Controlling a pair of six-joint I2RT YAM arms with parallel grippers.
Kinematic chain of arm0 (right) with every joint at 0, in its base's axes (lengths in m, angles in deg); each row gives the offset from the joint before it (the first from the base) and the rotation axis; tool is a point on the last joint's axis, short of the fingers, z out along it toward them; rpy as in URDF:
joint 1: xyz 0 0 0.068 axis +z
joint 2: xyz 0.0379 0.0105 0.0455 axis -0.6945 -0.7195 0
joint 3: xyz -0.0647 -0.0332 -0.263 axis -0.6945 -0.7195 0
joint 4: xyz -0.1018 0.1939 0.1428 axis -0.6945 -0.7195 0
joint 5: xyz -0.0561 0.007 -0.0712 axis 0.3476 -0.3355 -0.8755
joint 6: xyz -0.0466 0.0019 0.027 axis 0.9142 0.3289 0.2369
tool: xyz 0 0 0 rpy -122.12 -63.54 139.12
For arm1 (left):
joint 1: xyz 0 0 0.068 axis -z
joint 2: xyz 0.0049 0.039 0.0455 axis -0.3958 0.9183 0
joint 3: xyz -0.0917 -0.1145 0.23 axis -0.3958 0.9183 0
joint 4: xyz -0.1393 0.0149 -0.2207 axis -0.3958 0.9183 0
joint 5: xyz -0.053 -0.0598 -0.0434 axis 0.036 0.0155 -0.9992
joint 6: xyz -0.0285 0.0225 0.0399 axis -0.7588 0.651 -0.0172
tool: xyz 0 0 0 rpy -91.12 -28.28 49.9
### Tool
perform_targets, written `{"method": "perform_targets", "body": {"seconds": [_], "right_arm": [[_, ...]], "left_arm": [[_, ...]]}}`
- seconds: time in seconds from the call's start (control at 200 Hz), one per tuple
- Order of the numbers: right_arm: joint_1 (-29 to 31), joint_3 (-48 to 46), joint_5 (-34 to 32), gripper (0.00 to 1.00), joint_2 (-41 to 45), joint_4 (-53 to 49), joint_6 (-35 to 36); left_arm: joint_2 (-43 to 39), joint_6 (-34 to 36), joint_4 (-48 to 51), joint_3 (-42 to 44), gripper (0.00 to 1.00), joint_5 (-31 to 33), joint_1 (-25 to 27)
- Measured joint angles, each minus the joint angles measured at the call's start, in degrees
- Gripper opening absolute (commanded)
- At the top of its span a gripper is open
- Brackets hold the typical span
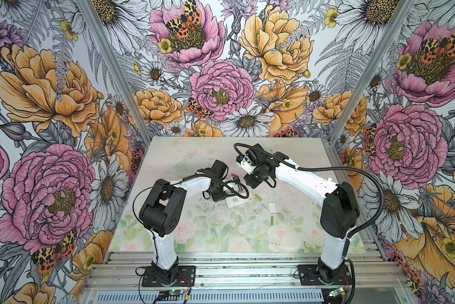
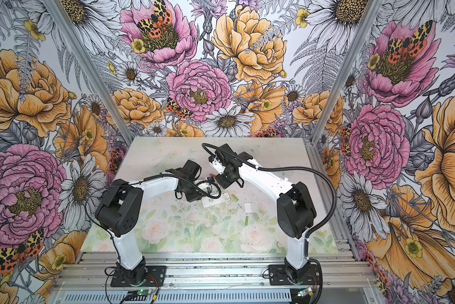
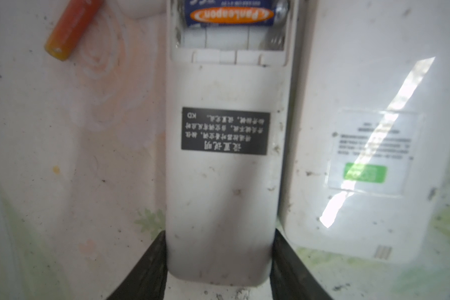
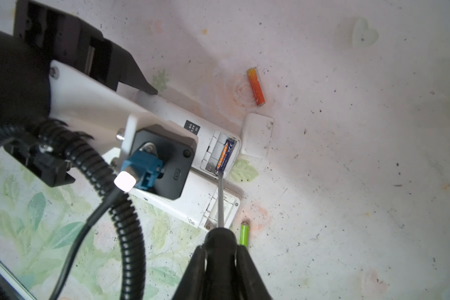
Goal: Unload the batteries from the remote control
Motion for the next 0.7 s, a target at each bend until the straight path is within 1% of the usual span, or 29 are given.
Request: {"method": "perform_targets", "body": {"seconds": [0.7], "right_arm": [[0.0, 0.2, 0.5, 0.0, 0.0, -2.2, 0.0]], "left_arm": [[0.0, 0.0, 0.0, 0.0, 0.0, 0.2, 0.0]]}}
